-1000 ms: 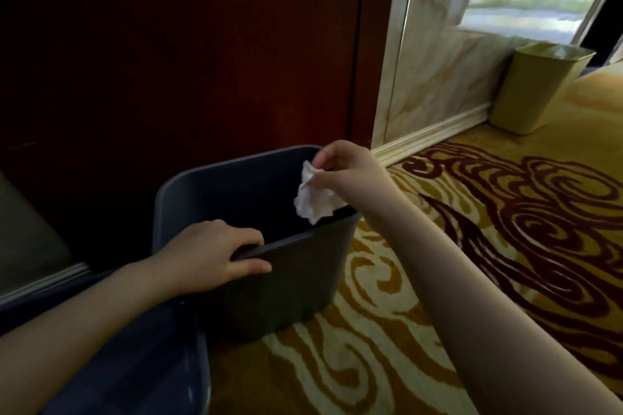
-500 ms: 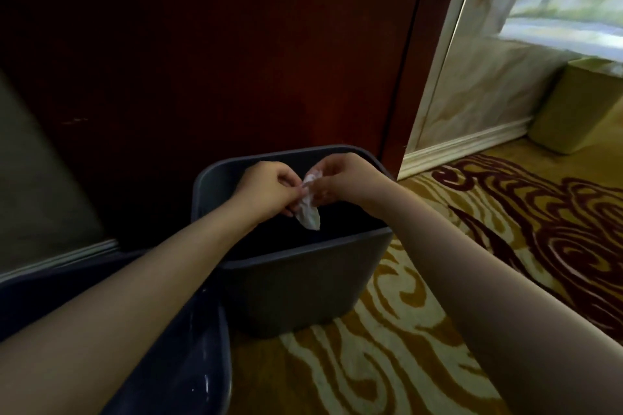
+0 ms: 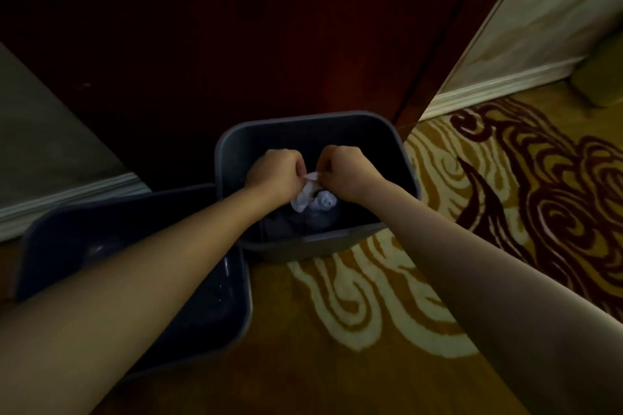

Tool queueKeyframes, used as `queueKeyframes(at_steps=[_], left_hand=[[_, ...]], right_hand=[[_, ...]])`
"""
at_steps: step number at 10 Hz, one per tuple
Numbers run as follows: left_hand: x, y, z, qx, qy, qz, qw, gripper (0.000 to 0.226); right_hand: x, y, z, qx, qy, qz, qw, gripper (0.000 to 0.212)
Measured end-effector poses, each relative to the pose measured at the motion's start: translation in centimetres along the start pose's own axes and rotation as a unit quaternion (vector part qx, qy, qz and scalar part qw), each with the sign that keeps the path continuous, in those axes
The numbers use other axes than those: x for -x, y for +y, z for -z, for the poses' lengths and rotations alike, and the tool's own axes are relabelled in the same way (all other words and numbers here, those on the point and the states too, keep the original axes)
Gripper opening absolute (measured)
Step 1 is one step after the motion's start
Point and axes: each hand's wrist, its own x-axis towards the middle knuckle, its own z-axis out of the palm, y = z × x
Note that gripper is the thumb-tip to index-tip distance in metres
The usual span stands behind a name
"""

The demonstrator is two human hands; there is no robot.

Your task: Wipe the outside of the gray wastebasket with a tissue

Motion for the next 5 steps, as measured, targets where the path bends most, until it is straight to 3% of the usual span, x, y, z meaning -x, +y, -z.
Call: queueKeyframes(at_steps=[1,2,5], left_hand=[[0.5,0.2,0.9,0.012,-0.083,0.027,0.996,0.019],[1.0,0.2,2.1,-0.019,-0.181,0.059,0.981,0.046],[4.5,1.5,6.5,-0.143,-0.268,0.075,0.950,0.052]], right_hand=[[0.3,-1.0,0.2,0.028,-0.044,-0.022,0.998,0.020],[0.7,-1.6,1.0,0.067,-0.096,-0.030,0.993,0.035],[3.2,-1.8,3.4,0.129,-0.188,-0.051,0.972,0.059]])
